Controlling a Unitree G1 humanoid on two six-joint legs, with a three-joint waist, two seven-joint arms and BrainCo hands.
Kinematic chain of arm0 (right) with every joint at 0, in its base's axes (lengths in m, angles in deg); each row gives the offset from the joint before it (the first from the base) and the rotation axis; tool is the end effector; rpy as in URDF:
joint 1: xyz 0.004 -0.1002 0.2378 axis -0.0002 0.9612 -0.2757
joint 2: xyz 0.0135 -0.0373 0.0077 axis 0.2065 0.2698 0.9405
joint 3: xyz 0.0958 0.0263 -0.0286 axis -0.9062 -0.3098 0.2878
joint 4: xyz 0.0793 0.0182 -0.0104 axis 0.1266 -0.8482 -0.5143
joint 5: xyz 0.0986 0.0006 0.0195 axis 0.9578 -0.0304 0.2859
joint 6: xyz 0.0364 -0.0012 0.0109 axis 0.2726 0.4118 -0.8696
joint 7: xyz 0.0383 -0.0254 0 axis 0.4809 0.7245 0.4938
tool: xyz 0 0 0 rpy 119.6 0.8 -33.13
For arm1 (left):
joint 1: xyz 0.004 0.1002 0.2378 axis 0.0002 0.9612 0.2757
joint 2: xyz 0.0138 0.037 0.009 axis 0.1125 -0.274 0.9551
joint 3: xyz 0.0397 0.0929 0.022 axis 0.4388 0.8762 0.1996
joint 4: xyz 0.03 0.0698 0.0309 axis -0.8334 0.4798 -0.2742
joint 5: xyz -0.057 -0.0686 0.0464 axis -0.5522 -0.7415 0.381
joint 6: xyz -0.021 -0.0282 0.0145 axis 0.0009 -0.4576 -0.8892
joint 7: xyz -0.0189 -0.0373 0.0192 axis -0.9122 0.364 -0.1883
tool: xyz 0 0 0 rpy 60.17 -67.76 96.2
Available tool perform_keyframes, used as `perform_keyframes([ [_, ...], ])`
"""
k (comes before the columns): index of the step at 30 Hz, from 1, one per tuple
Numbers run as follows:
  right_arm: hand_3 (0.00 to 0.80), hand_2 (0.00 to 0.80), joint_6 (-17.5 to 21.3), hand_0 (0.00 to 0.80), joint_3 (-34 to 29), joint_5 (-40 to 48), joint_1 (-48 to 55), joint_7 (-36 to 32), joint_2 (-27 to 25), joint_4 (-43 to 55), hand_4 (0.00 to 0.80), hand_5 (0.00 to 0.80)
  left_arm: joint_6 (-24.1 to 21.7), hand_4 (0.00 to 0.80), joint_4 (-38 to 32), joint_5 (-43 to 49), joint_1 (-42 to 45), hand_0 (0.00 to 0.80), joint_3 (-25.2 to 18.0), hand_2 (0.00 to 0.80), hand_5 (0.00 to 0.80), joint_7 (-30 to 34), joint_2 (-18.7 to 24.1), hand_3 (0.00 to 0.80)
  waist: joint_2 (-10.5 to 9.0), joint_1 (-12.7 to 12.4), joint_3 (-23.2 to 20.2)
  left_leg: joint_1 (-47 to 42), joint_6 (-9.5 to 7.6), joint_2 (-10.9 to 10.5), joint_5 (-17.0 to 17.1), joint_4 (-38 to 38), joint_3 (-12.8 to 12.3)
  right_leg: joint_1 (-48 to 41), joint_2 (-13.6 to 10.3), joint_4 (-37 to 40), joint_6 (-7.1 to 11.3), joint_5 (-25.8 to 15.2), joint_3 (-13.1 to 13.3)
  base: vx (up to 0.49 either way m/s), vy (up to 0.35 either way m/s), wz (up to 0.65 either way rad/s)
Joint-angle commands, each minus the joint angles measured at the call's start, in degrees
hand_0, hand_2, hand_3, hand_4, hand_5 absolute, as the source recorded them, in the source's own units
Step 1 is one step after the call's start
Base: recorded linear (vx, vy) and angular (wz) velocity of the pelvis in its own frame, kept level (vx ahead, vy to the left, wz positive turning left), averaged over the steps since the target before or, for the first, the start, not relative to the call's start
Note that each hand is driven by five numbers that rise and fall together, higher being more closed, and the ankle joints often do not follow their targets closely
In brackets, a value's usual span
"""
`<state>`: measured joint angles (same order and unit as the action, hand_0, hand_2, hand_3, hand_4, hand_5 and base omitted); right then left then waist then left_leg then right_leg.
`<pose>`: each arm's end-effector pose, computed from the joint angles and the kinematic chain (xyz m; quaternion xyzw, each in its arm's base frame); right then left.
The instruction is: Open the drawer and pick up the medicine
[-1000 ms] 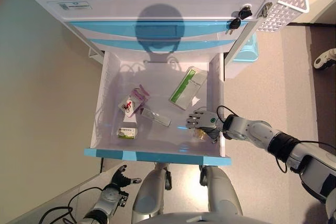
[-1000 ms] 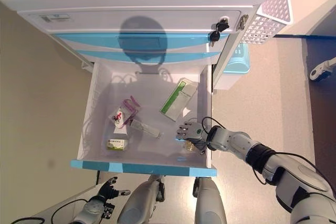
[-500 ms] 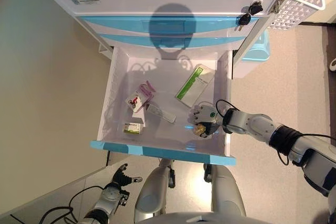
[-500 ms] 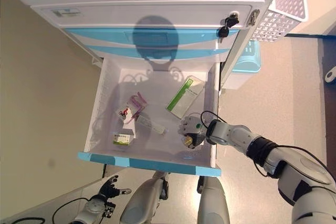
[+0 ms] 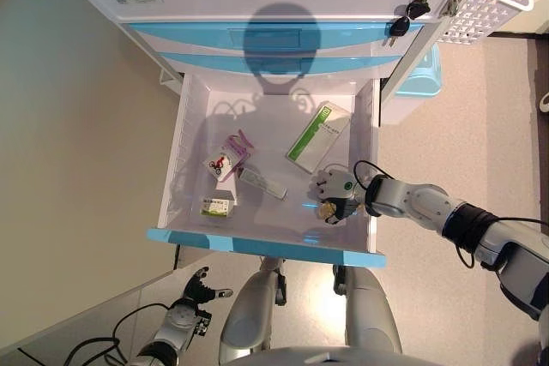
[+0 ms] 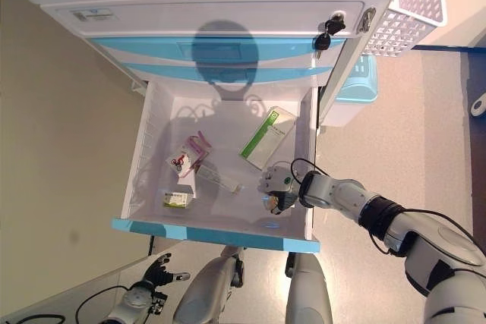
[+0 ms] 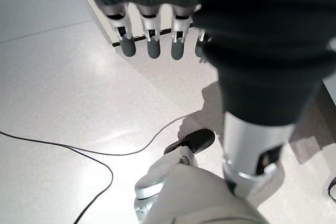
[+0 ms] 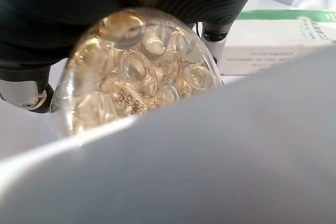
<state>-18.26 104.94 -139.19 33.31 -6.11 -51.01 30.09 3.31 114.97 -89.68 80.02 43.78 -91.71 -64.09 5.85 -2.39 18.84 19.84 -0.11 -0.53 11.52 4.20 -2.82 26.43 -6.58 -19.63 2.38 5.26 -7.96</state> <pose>0.2796 -0.1630 0.0843 -0.8191 -0.1721 0.4078 0.3649 0.1255 0.2154 -0.0963 0.2036 0.4245 0.0084 0.8822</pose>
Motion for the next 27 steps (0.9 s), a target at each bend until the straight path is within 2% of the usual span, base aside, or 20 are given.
perform_keyframes([
  [1,0.800,0.800,0.31,0.800,5.04,0.16,3.28,-2.29,-4.52,0.05,0.800,0.800,-0.76,0.000,1.26,-2.12,-0.86,0.000,-1.04,0.000,0.000,-1.03,-0.38,0.000,-2.70,0.24,1.48,-1.91,-0.30,-3.59,-4.13,0.72,0.70,-0.60,0.61,10.27,2.14,-10.08,3.56,0.000,0.014,-0.05],
  [12,0.800,0.800,0.48,0.800,4.46,4.71,-2.68,0.33,-3.74,6.23,0.800,0.800,-0.71,0.000,1.28,-2.60,-0.90,0.000,-0.87,0.000,0.000,-1.68,-0.65,0.000,-3.74,-0.01,0.37,-2.80,-0.57,-3.18,-4.58,0.63,0.24,-0.96,1.03,10.39,2.14,-10.08,4.07,0.002,0.004,-0.02],
  [13,0.800,0.800,-2.04,0.800,4.61,4.33,-0.57,1.34,7.98,-10.05,0.800,0.800,-0.92,0.000,1.56,-2.60,-1.43,0.000,1.30,0.000,0.000,-1.53,-1.47,0.000,-2.83,-0.70,0.59,-3.39,-0.69,-3.26,-5.07,0.46,0.46,-1.52,0.92,9.94,2.03,-9.24,3.91,0.037,0.005,-0.07],
  [14,0.800,0.800,-4.13,0.800,5.23,1.05,-0.38,6.63,8.79,-17.08,0.800,0.800,-1.14,0.000,1.65,-2.55,-0.78,0.000,2.21,0.000,0.000,-2.64,-1.45,0.000,-2.89,-0.96,0.15,-3.39,-0.66,-3.35,-4.94,0.47,0.66,-1.72,0.82,10.11,2.02,-9.23,3.82,0.041,0.002,-0.12],
  [15,0.800,0.800,-4.66,0.800,6.34,-1.77,-0.82,6.95,8.65,-19.03,0.800,0.800,-1.11,0.000,2.04,-2.44,-1.02,0.000,2.66,0.000,0.000,-2.40,-1.47,0.000,-2.81,-1.14,-0.08,-3.54,-0.70,-3.43,-5.01,0.48,0.76,-1.79,0.80,9.99,1.99,-9.11,3.79,-0.004,0.005,-0.18],
  [19,0.800,0.800,-5.96,0.800,6.13,-7.92,1.14,8.98,11.95,-21.73,0.800,0.800,-1.52,0.000,3.28,-2.79,-2.24,0.000,3.45,0.000,0.000,-2.53,-1.94,0.000,-2.63,-1.24,-0.48,-3.46,-0.79,-3.71,-4.77,0.55,0.69,-1.60,0.99,10.14,1.88,-9.59,4.12,-0.005,0.008,-0.05],
  [21,0.800,0.800,-6.24,0.800,6.02,-8.98,2.37,9.37,13.67,-22.61,0.800,0.800,-1.42,0.000,4.06,-3.19,-2.84,0.000,3.25,0.000,0.000,-2.68,-2.29,0.000,-2.71,-1.30,-0.60,-3.51,-0.82,-3.74,-4.83,0.54,0.65,-1.71,1.01,10.18,1.86,-9.57,4.18,0.000,0.000,0.00],
  [27,0.800,0.800,-5.23,0.800,6.42,-8.78,2.92,9.16,14.21,-18.73,0.800,0.800,-1.10,0.000,5.32,-3.24,-3.45,0.000,2.73,0.000,0.000,-3.11,-2.41,0.000,-3.37,-1.25,-0.96,-3.51,-0.85,-3.64,-4.89,0.47,0.72,-1.94,1.12,10.29,1.80,-9.44,4.30,0.000,0.000,0.00],
])
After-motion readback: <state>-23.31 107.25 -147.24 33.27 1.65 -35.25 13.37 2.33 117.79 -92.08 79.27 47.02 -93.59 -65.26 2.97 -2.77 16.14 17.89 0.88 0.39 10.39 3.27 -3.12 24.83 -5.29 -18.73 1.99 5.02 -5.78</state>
